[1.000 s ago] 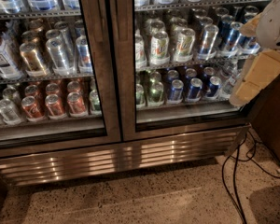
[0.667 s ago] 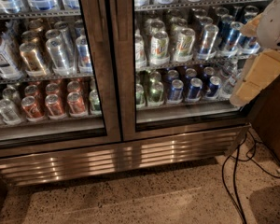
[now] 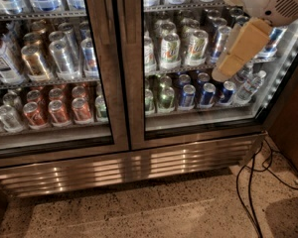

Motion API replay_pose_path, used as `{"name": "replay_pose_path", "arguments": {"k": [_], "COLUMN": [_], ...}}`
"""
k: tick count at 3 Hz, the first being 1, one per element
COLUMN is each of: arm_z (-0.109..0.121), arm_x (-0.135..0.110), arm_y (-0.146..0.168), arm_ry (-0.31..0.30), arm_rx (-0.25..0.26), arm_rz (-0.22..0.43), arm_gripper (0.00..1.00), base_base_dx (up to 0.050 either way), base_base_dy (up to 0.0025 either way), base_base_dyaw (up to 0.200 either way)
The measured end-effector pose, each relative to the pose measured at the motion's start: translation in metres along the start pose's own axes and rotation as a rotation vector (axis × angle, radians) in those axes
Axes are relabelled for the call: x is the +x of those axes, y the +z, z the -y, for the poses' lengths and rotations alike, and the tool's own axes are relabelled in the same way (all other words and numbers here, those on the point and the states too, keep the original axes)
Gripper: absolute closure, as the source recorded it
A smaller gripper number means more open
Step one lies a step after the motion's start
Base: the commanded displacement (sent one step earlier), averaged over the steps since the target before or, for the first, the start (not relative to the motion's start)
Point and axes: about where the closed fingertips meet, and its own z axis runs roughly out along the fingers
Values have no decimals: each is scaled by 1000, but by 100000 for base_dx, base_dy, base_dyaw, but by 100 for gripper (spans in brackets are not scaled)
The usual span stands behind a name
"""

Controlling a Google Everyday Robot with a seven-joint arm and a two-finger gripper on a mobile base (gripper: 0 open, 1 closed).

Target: Open right fridge door

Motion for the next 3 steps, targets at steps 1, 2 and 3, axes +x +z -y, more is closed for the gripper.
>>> {"name": "replay_pose_path", "arguments": {"k": [1,2,3], "arm_z": [16,16,19], "arm_x": [-42,-42,-54], "arm_y": [-1,0,13], "arm_ry": [-46,-46,-64], "arm_rx": [2,2,-10], "arm_rz": [104,104,135], "arm_gripper": [0,0,0], "base_base_dx": [0,0,0], "base_base_dy": [0,0,0], "base_base_dyaw": [0,0,0]}}
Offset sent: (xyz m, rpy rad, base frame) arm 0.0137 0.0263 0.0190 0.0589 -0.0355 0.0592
